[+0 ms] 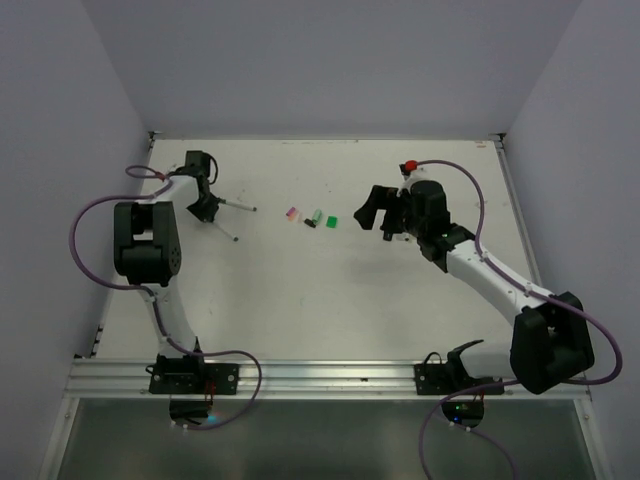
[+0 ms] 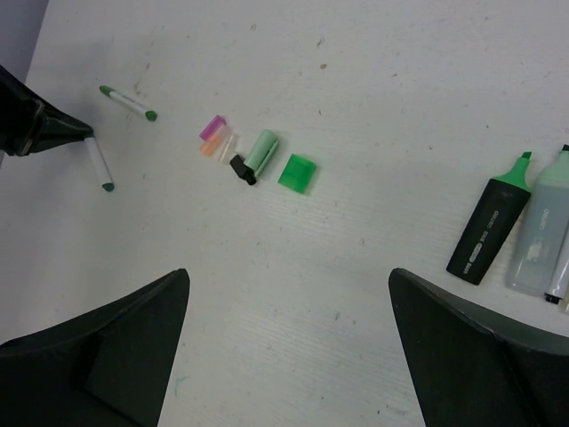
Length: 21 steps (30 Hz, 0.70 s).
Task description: Open the pen caps
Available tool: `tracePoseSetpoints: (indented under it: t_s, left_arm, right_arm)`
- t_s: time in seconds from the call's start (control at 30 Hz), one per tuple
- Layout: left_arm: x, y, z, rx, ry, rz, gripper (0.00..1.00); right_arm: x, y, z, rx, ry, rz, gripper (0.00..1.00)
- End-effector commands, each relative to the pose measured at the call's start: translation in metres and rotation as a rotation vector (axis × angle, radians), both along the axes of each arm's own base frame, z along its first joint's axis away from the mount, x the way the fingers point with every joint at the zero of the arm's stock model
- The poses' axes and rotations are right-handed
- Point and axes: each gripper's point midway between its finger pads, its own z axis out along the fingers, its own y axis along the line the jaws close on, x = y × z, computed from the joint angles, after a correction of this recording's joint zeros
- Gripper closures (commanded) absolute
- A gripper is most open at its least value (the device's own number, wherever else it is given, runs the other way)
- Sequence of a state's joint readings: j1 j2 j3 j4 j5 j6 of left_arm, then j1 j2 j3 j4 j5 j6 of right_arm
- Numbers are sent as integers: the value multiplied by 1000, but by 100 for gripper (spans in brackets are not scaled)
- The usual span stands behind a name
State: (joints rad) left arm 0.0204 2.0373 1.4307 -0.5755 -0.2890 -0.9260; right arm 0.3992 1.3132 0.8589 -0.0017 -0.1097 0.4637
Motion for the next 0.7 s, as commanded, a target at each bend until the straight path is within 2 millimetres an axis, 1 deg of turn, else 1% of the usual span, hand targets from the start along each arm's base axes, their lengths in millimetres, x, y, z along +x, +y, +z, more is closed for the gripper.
tracePoseSetpoints:
  t_s: [0.0, 0.03, 0.07, 0.1, 0.13, 0.17, 0.27, 0.3, 0.33, 0.37, 0.4, 0.43, 0.47, 0.5, 0.53, 0.57, 0.6, 0.63, 0.67]
  left_arm:
    - [-28, -14, -10, -43, 43, -99, 100]
    - [-38, -17, -8, -52, 34, -116, 100]
    - [-40, -23, -6, -75, 16, -130, 100]
    - [-43, -25, -4, -87, 0, -137, 100]
    - [-47, -36, 0, -98, -38, -164, 100]
    - [-50, -48, 2, -124, -56, -196, 100]
    - [-56, -65, 14, -158, -128, -235, 100]
    - [-55, -74, 19, -160, -155, -263, 100]
    - [-58, -79, 27, -162, -181, -274, 100]
    - [-59, -92, 31, -164, -200, -307, 100]
    - [-60, -98, 34, -165, -220, -321, 100]
    - [-60, -104, 45, -167, -254, -330, 100]
    - [-62, -116, 49, -174, -271, -360, 100]
    - [-64, -122, 50, -178, -288, -371, 100]
    - [-65, -127, 59, -197, -320, -369, 100]
    - [-67, -135, 63, -210, -339, -382, 100]
    - [-69, -138, 62, -223, -358, -384, 100]
    - [-70, -142, 69, -242, -384, -381, 100]
    - [-72, -149, 71, -257, -393, -396, 100]
  right_arm:
    - [0, 21, 11, 65, -45, 98, 1]
    - [-5, 30, 12, 92, -43, 154, 1]
    - [-4, 36, 17, 115, -61, 180, 1]
    - [-7, 41, 17, 127, -62, 207, 2]
    - [-10, 48, 15, 138, -52, 237, 2]
    - [-14, 57, 16, 139, -63, 267, 2]
    - [-21, 76, 12, 98, -82, 317, 2]
    - [-33, 94, 15, 89, -94, 369, 1]
    - [-37, 103, 10, 78, -89, 393, 2]
    - [-48, 118, 10, 78, -91, 438, 2]
    - [-52, 125, 9, 85, -90, 456, 2]
    - [-55, 134, 4, 99, -80, 464, 3]
    - [-62, 144, 2, 109, -77, 486, 3]
    - [-65, 149, -4, 108, -68, 488, 4]
    - [-65, 155, -3, 121, -82, 490, 5]
    - [-71, 164, -13, 120, -59, 499, 5]
    - [-70, 167, -14, 121, -57, 489, 5]
    - [-71, 172, -16, 124, -50, 492, 5]
    - [-74, 179, -24, 124, -27, 491, 5]
